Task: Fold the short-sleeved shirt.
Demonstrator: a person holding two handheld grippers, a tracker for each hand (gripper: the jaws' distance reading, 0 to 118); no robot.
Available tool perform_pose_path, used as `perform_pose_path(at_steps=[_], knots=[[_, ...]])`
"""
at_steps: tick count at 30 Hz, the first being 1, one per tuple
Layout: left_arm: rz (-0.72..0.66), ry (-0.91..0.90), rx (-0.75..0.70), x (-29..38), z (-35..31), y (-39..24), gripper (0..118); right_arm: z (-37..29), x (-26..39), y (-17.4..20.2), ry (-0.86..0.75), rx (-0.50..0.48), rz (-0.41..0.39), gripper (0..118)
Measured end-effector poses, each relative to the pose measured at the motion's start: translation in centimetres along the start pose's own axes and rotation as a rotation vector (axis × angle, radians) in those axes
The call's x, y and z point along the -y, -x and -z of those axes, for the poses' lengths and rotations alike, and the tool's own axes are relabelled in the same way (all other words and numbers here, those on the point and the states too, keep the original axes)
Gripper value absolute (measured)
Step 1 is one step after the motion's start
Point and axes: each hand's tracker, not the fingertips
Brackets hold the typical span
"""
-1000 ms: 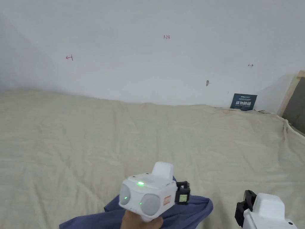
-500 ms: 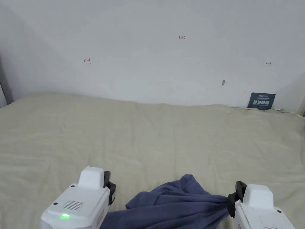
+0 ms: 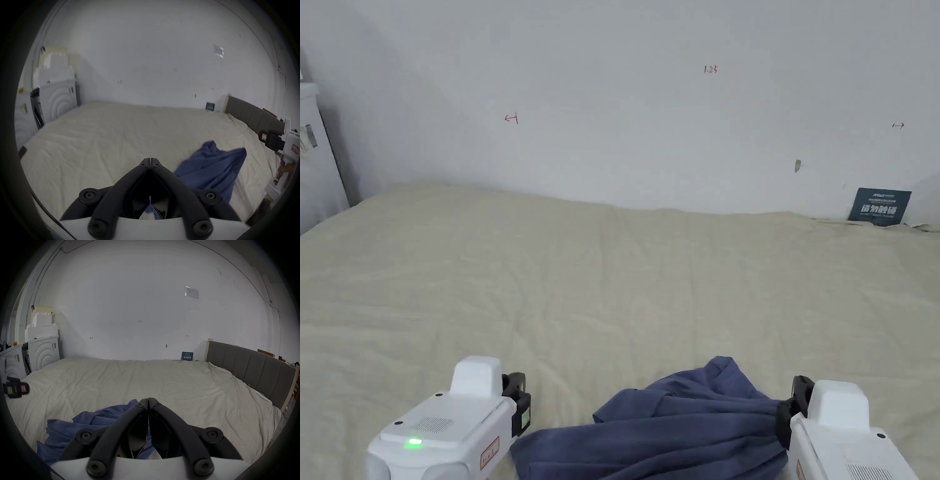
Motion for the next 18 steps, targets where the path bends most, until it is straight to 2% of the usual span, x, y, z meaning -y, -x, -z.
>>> perform_pose_path(at_steps=[3, 4, 5, 7, 9, 10, 13, 16, 18], knots=[[-0.032, 0.149, 0.007, 0.5, 3.1, 0.9, 0, 0.3, 0.2, 0.2, 0.011, -0.006, -0.004, 1], [-0.048, 0.179, 0.007, 0.8, 4.0, 1.2, 7, 0.3, 0.3, 0.3, 0.012, -0.007, -0.006, 1], [-0.062, 0.221, -0.016, 1.2, 5.0, 1.4, 20, 0.4, 0.3, 0.3, 0.014, -0.008, -0.010, 1], [-0.082, 0.276, -0.007, 1.9, 6.6, 1.9, 65, 0.5, 0.4, 0.3, 0.018, -0.009, -0.010, 1], [-0.099, 0.349, 0.001, 2.9, 8.2, 2.1, 102, 0.6, 0.5, 0.3, 0.023, -0.010, -0.015, 1], [-0.097, 0.372, -0.005, 3.3, 8.9, 2.2, 108, 0.7, 0.6, 0.3, 0.025, -0.008, -0.017, 1], [-0.070, 0.408, -0.012, 4.6, 10.4, 1.9, 106, 0.9, 0.8, 0.2, 0.038, -0.010, -0.010, 1], [-0.053, 0.456, -0.097, 5.6, 11.7, 1.7, 88, 1.0, 0.9, 0.1, 0.051, -0.006, -0.002, 1], [-0.039, 0.457, -0.130, 5.9, 11.7, 1.3, 86, 1.0, 0.9, 0.1, 0.055, -0.006, -0.006, 1]])
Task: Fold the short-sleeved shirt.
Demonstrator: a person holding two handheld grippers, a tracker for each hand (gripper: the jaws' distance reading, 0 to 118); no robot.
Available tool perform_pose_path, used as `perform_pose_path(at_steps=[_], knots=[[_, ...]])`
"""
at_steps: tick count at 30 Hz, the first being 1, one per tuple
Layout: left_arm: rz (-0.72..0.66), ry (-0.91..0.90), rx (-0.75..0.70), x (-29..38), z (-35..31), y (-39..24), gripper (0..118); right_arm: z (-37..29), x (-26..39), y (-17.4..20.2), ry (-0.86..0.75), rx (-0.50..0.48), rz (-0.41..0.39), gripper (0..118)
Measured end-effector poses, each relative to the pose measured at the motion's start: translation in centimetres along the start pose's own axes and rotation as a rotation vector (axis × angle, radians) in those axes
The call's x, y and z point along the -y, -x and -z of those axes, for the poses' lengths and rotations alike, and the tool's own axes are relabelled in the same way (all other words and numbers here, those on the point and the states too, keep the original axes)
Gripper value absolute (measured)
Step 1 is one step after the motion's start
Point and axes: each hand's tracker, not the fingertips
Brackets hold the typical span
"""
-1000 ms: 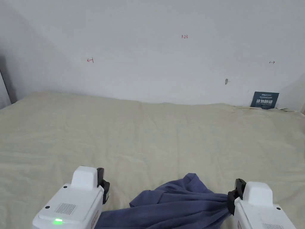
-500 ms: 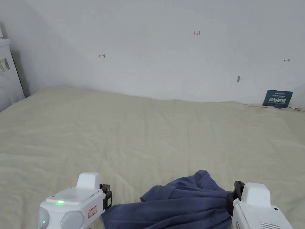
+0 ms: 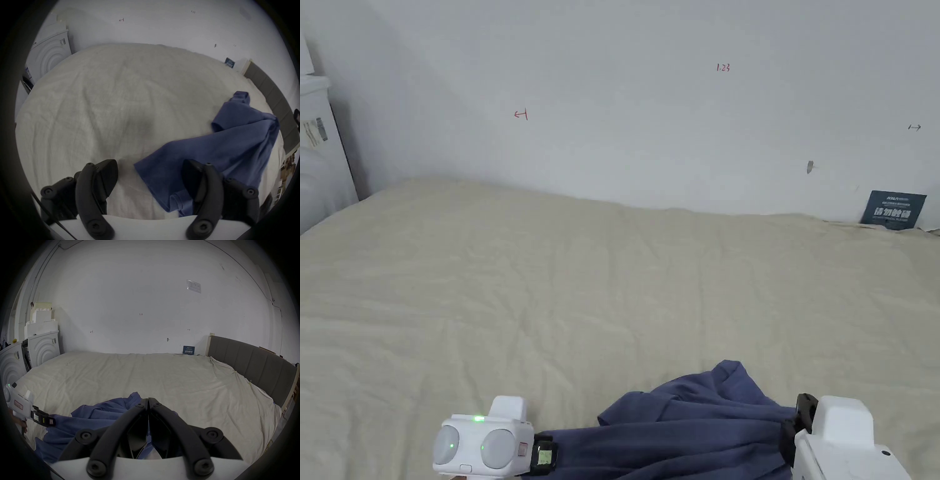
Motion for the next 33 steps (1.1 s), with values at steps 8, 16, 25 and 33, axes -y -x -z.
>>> perform_pose_path(at_steps=[8, 16, 25, 33], knots=[[0.100, -0.032, -0.028, 0.5, -0.3, -1.5, 67, -0.1, 0.4, 0.5, 0.005, -0.003, -0.018, 1], [0.212, -0.038, -0.015, 0.9, -0.8, -2.9, 2, -0.2, 0.8, 0.8, 0.016, -0.007, -0.019, 1], [0.031, -0.123, 0.167, 0.7, -4.2, 0.3, 0, -0.2, 0.9, 0.3, 0.026, 0.003, -0.015, 1], [-0.006, -0.263, 0.238, 0.9, -9.0, 1.0, 0, 0.1, 0.4, -0.7, 0.018, 0.012, -0.013, 1]])
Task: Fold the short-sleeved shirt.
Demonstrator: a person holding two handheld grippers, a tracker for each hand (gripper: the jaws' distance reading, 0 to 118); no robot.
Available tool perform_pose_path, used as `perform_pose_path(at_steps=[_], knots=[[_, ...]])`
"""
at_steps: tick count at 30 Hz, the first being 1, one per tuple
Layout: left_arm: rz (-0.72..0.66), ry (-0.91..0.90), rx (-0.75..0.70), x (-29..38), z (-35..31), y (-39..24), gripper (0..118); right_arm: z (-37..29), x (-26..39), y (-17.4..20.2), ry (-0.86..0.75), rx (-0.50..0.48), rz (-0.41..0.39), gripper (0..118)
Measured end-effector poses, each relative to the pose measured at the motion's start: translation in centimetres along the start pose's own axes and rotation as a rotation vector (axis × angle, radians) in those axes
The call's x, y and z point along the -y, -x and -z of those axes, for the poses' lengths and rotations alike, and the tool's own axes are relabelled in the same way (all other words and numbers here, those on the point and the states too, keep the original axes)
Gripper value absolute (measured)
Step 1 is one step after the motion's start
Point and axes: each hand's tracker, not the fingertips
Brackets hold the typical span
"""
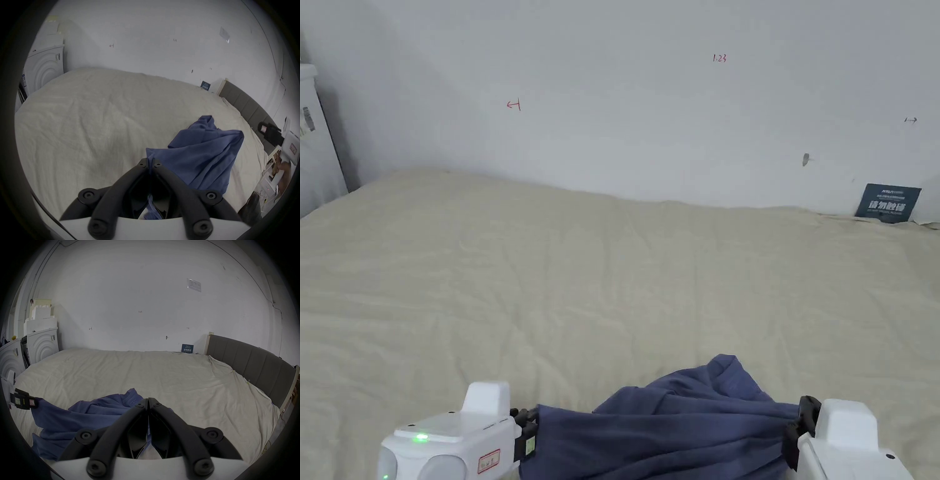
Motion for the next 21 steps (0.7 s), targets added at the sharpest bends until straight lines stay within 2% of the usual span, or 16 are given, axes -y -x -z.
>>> perform_pose_path(at_steps=[9, 14, 16, 17, 18, 19, 21], knots=[[-0.007, -0.009, 0.026, -0.9, -0.5, 0.1, 0, 4.6, -3.1, -1.7, 0.037, -0.022, 0.010, 1], [-0.027, -0.014, 0.036, -1.1, -0.5, -0.1, 0, 10.3, -4.8, -2.2, 0.169, -0.076, -0.018, 3], [-0.004, -0.016, 0.017, -1.0, -0.6, -0.6, 0, 12.9, -5.2, -2.2, 0.237, -0.102, -0.010, 16], [0.003, -0.017, 0.015, -1.0, -0.6, -0.7, 0, 14.0, -5.3, -2.1, 0.259, -0.098, -0.022, 30], [0.007, -0.017, 0.015, -1.0, -0.7, -0.9, 0, 15.2, -5.2, -2.1, 0.298, -0.117, -0.027, 50], [0.009, -0.016, 0.015, -1.0, -0.7, -1.0, 0, 16.3, -5.1, -1.8, 0.340, -0.127, -0.035, 61], [0.005, -0.014, 0.013, -1.0, -0.7, -1.0, 0, 18.2, -4.6, -1.4, 0.436, -0.167, -0.058, 63]])
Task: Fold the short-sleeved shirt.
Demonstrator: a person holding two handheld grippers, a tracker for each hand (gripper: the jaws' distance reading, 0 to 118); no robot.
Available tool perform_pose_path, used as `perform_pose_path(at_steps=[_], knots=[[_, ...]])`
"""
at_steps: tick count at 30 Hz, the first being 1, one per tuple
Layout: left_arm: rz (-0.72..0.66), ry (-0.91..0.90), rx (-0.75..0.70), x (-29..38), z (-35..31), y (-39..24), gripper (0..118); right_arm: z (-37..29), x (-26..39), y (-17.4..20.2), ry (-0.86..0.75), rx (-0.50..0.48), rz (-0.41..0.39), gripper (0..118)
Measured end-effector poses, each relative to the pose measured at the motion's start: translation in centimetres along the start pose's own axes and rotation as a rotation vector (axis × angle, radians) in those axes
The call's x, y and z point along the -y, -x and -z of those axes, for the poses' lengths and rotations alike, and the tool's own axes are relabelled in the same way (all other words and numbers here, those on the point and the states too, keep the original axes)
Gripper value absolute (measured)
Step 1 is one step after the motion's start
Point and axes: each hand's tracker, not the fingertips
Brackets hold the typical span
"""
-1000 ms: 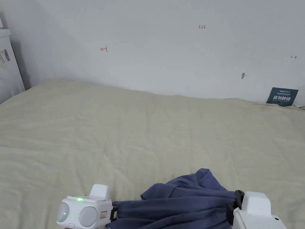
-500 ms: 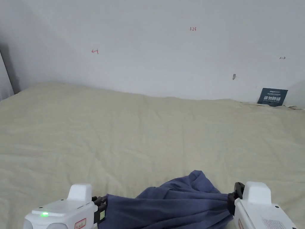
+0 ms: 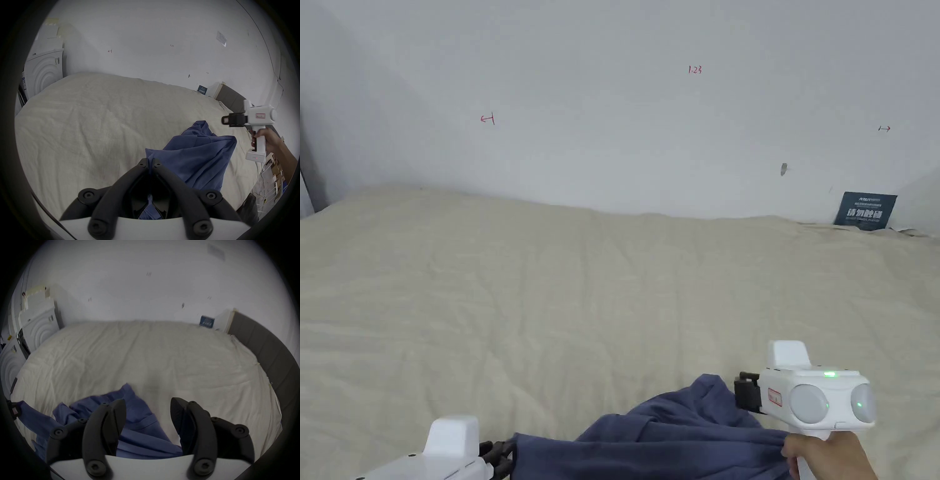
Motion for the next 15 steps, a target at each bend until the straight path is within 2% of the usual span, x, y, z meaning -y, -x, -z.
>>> perform_pose_path(at_steps=[4, 9, 12, 13, 14, 15], knots=[[-0.011, 0.006, -0.005, 0.1, 0.1, 0.0, 0, 3.7, 0.5, 0.4, 0.133, 0.003, -0.055, 63], [-0.014, 0.021, -0.011, 0.5, 0.4, 0.0, 0, 6.7, 2.7, 0.3, 0.232, -0.015, -0.047, 62], [-0.018, 0.032, -0.015, 0.7, 0.7, 0.2, 0, 6.7, 3.6, 0.5, 0.214, -0.021, -0.035, 61], [-0.022, 0.037, -0.016, 0.8, 0.7, 0.2, 0, 6.8, 3.6, 0.6, 0.213, -0.022, -0.038, 58], [-0.025, 0.040, -0.017, 0.9, 0.8, 0.3, 0, 6.8, 3.6, 0.6, 0.212, -0.043, -0.037, 49], [-0.027, 0.042, -0.018, 1.0, 0.8, 0.3, 0, 6.7, 3.6, 0.8, 0.209, -0.087, -0.021, 30]])
